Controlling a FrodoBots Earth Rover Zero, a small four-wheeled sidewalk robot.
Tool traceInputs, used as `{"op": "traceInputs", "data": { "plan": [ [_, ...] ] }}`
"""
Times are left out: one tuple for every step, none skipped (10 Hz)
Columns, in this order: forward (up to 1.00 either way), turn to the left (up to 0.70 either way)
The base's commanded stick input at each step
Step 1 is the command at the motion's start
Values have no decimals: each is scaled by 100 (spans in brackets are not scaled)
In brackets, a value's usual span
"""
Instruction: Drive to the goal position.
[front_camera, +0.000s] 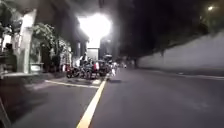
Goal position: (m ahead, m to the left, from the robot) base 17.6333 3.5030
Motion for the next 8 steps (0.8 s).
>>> {"op": "traceInputs", "data": {
  "plan": [
    [70,-13],
    [70,-13],
    [70,0],
    [70,0],
    [70,0],
    [70,0],
    [70,0],
    [70,0]
  ]
}}
